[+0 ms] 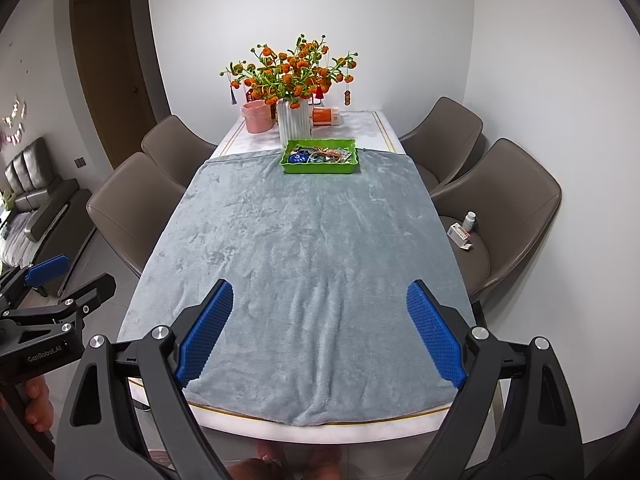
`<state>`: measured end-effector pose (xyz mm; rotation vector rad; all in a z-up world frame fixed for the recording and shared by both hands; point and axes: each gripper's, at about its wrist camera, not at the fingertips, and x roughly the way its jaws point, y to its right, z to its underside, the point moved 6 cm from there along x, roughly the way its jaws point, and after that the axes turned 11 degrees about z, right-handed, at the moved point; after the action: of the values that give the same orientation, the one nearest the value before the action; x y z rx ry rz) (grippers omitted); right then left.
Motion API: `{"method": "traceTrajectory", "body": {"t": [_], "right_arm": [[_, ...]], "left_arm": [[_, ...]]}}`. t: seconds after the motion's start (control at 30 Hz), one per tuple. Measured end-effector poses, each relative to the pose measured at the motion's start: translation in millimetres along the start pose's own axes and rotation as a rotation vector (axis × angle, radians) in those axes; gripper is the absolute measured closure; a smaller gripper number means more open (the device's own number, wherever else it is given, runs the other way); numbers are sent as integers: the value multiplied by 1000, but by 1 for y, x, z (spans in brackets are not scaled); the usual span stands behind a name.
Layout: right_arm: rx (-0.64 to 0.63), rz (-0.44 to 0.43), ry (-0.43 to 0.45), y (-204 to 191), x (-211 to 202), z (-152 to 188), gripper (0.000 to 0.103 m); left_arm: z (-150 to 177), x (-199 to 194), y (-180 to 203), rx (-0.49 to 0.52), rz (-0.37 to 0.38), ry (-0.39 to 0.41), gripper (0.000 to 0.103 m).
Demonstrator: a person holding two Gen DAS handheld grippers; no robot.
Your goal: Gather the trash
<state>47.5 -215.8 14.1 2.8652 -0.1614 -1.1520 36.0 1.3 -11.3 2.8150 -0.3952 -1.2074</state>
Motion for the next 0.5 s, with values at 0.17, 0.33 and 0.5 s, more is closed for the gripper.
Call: {"method": "traceTrajectory", "body": {"t": [0.17, 0.33, 0.5], "right_arm": [[4, -11, 7, 0, -3, 0, 18], [5, -15, 9, 0, -3, 0, 17], [8, -14, 15, 1, -3, 0, 18]], "left_arm": [[1, -5, 2, 14, 27, 16, 13], [1, -5, 9, 31, 26, 22, 13], [1, -9, 8, 23, 22, 32, 13]]}}
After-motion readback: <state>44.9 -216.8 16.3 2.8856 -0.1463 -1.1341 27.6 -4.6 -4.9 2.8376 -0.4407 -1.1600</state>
